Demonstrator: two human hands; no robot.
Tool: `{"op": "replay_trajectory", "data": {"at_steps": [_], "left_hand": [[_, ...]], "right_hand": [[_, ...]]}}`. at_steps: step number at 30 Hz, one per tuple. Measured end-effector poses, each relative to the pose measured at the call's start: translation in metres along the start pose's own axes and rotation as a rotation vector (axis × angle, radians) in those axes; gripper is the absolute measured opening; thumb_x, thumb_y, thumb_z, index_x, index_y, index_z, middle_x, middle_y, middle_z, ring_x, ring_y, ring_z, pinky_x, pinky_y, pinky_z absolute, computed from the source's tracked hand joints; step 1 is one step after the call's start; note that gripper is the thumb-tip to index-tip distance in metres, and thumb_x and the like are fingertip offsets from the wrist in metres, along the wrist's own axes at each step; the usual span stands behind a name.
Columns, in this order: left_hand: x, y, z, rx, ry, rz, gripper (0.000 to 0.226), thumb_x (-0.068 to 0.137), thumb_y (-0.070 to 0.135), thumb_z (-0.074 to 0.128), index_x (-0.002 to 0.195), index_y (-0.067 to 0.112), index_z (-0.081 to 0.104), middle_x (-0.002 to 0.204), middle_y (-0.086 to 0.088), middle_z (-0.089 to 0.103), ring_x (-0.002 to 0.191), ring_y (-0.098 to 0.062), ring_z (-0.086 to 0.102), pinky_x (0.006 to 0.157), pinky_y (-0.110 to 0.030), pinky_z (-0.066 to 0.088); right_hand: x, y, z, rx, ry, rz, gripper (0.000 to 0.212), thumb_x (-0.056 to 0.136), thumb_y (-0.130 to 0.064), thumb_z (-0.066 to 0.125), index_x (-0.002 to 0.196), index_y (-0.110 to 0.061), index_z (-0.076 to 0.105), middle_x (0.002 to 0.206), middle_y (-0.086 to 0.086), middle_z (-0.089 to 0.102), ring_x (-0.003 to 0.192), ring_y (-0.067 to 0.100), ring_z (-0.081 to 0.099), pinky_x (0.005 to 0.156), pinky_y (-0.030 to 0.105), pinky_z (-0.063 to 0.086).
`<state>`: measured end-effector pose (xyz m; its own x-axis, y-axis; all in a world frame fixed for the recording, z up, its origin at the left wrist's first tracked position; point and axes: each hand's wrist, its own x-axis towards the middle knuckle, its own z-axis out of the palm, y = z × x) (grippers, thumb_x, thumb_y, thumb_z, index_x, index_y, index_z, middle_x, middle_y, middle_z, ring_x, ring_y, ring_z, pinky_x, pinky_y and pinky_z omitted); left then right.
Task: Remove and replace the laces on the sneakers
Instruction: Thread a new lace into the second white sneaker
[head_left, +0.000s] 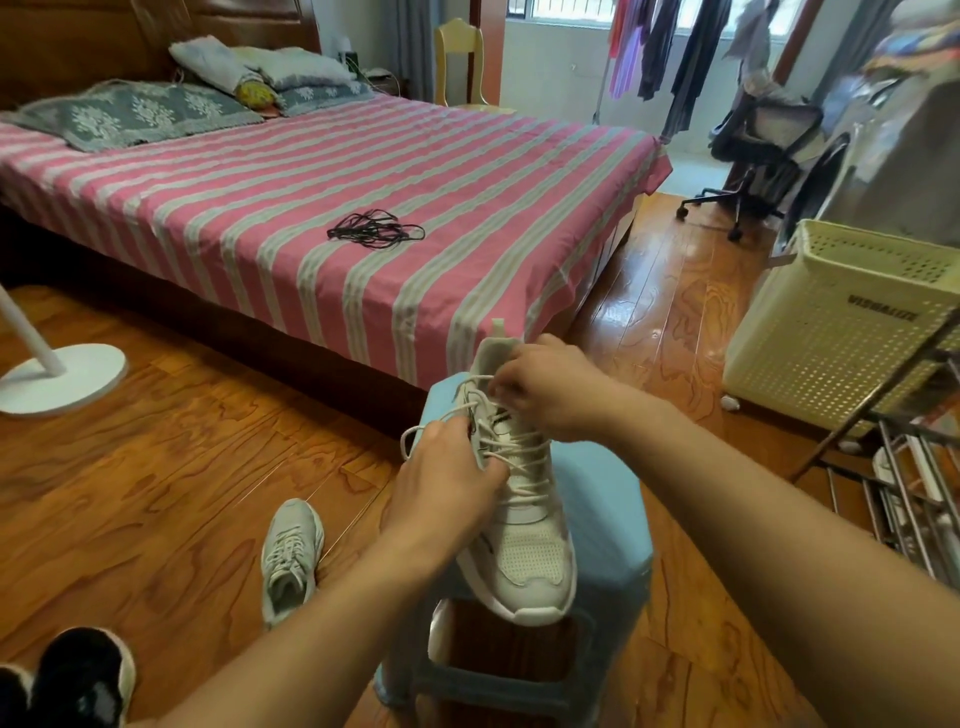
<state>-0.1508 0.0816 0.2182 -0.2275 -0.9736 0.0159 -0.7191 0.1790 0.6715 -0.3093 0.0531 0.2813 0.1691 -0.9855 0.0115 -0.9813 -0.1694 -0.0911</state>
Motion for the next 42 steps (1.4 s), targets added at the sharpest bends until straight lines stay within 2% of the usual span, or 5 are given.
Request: {"op": "replay_trajectory", "data": {"at_steps": [8,14,21,32,42], "left_hand": [[-0.003,-0.001,-0.007,-0.038,0.006,-0.020,0.036,0.091,0.035,0.058,0.127,0.027,0.056,0.110,0.008,0.052,0.105,-0.020,0.052,0.082,-0.035,0.043],[0.003,-0.002,-0.021,-0.267,-0.159,0.009,0.037,0.090,0.018,0.064,0.117,0.040,0.053,0.105,0.016,0.059,0.100,-0.006,0.059,0.083,-0.029,0.049],[0.039,0.013,-0.026,-0.826,0.024,-0.211,0.025,0.104,0.026,0.059,0.087,0.015,0.073,0.084,0.008,0.072,0.080,-0.003,0.066,0.074,-0.023,0.051],[0.064,0.013,-0.032,-0.637,0.035,0.118,0.019,0.103,0.015,0.059,0.100,0.021,0.077,0.086,0.002,0.076,0.081,0.004,0.067,0.074,-0.012,0.052],[0.062,0.031,-0.029,-0.402,-0.178,0.341,0.020,0.091,0.013,0.058,0.094,0.024,0.074,0.089,0.009,0.075,0.085,-0.005,0.069,0.074,-0.033,0.052]], "right_hand": [[0.015,0.005,-0.006,0.477,-0.211,0.098,0.017,0.098,-0.010,0.055,0.099,-0.003,0.070,0.082,0.002,0.059,0.070,0.012,0.052,0.056,0.021,0.041],[-0.006,0.015,0.017,0.962,-0.032,0.145,0.014,0.098,-0.005,0.057,0.098,-0.003,0.071,0.115,0.002,0.059,0.101,0.014,0.057,0.088,0.030,0.048],[-0.010,0.013,0.028,1.032,0.024,0.727,0.053,0.093,-0.061,0.052,0.109,-0.010,0.056,0.097,0.004,0.062,0.083,0.017,0.060,0.063,0.032,0.053],[-0.012,0.013,0.016,1.123,0.564,0.397,0.027,0.091,-0.038,0.065,0.086,-0.012,0.068,0.083,0.012,0.068,0.073,0.023,0.060,0.074,0.045,0.053],[0.000,-0.006,-0.007,0.971,0.387,-0.055,0.016,0.096,-0.017,0.066,0.104,-0.009,0.078,0.098,0.003,0.077,0.094,0.014,0.071,0.088,0.032,0.057]]}}
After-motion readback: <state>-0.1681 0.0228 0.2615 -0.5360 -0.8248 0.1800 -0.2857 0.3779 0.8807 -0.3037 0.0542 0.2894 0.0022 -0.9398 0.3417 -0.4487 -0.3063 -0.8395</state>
